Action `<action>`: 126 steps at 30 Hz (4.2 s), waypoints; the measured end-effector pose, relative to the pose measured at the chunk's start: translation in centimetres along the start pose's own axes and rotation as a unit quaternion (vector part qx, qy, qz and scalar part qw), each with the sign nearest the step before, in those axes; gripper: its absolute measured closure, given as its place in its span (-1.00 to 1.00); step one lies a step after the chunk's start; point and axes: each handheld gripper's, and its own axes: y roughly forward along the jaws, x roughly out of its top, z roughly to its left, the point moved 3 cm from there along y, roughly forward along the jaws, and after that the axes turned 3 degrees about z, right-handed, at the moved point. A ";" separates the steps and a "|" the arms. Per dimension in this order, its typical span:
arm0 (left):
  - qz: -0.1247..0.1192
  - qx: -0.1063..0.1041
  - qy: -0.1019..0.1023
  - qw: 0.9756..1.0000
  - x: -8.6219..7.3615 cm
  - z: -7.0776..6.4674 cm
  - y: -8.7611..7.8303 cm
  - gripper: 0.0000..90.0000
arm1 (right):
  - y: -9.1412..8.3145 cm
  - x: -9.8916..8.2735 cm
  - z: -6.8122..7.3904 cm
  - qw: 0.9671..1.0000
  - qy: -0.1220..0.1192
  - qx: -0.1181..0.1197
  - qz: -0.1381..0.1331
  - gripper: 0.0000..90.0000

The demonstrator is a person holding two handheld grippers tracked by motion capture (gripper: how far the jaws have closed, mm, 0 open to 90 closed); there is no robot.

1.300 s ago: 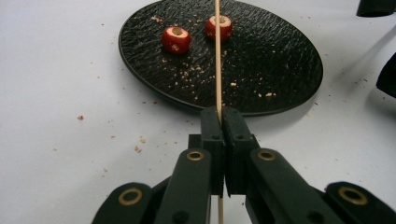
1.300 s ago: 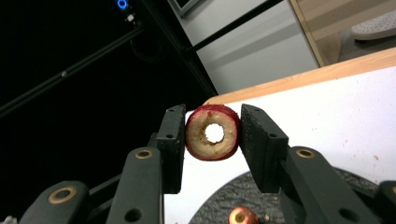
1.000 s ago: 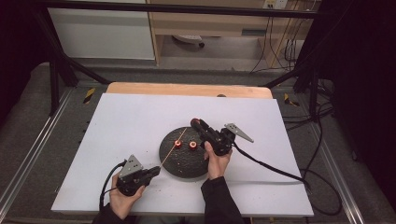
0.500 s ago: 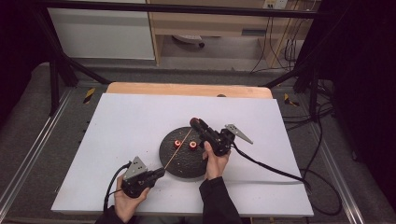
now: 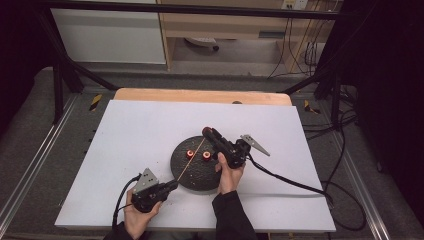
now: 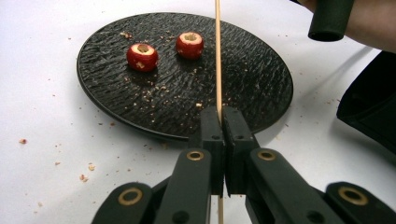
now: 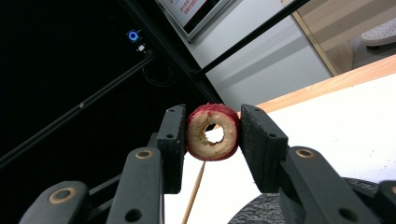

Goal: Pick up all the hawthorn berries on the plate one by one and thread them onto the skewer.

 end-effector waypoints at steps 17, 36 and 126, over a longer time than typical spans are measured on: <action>-0.026 0.010 -0.030 0.999 1.1 -1.3 0.8 0.95 | 0.1 -0.7 0.0 1.000 0.013 0.013 -0.005 0.39; -0.034 0.015 -0.029 0.999 3.6 -1.1 2.0 0.95 | -0.5 -1.3 0.5 1.000 0.014 0.024 0.007 0.39; 0.046 0.037 0.024 0.998 -0.1 4.5 -3.4 0.95 | -3.5 -1.0 -1.6 0.905 -0.204 -0.066 0.366 -0.92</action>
